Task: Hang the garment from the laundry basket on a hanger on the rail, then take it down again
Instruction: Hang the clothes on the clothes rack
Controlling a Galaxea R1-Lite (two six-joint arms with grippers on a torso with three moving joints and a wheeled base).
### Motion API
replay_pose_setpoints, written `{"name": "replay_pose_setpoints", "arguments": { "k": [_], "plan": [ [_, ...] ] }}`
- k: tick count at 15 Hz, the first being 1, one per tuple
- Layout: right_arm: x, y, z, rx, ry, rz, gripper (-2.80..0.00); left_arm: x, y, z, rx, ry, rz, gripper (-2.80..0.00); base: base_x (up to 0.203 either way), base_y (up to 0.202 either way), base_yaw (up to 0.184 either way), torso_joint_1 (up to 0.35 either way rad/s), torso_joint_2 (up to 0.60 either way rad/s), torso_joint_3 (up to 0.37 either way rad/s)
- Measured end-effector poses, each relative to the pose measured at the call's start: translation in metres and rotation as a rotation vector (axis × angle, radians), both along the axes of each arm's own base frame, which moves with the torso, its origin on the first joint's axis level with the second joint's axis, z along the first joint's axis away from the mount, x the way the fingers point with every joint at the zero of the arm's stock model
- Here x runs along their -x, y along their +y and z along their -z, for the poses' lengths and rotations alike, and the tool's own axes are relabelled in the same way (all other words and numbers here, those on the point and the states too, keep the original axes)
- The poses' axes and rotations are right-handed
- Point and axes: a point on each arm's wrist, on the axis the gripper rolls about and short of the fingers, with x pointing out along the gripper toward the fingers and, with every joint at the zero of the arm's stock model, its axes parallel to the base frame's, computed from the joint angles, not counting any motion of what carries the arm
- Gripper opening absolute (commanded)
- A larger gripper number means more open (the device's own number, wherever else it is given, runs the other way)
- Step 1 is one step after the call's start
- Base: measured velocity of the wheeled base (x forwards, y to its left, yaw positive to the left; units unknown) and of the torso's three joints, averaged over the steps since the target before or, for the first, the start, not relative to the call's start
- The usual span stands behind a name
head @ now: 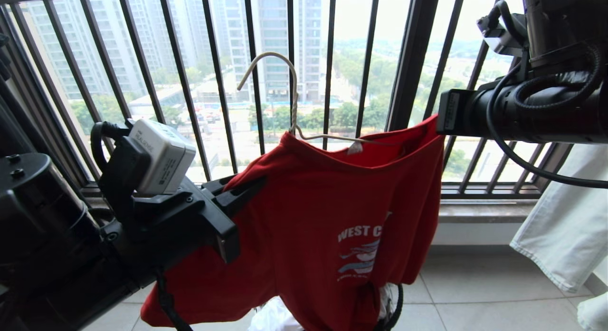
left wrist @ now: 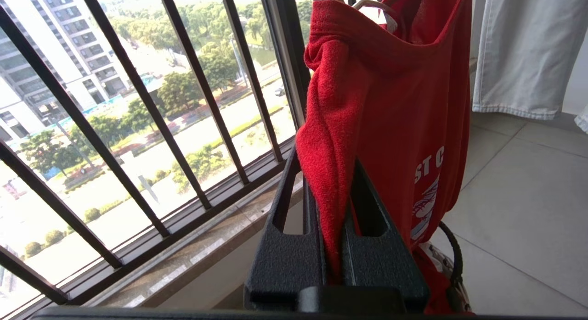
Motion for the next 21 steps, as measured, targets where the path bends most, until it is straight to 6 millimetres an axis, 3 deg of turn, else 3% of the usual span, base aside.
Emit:
{"name": "replay_pose_setpoints", "arguments": {
  "k": [5,8,14,21],
  "plan": [
    [0.013,-0.004,-0.005,-0.005,-0.016,-0.014,-2.80,-0.004,0.000,0.004,-0.030,-0.002,-0.025,-2.80,0.000,0.000,0.000,0.000,0.00,0.000],
    [0.027,0.003,-0.007,-0.011,-0.022,-0.069,-2.80,-0.010,-0.002,0.007,-0.035,0.007,-0.072,-2.80,0.000,0.000,0.000,0.000,0.00,0.000],
    [0.052,0.045,-0.018,-0.050,-0.066,-0.253,-2.80,-0.011,-0.004,0.009,-0.038,0.015,-0.062,-2.80,0.000,0.000,0.000,0.000,0.00,0.000],
    [0.065,0.088,-0.011,-0.049,-0.050,-0.364,-2.80,-0.010,-0.004,0.009,-0.037,0.017,-0.055,-2.80,0.000,0.000,0.000,0.000,0.00,0.000]
  ]
}}
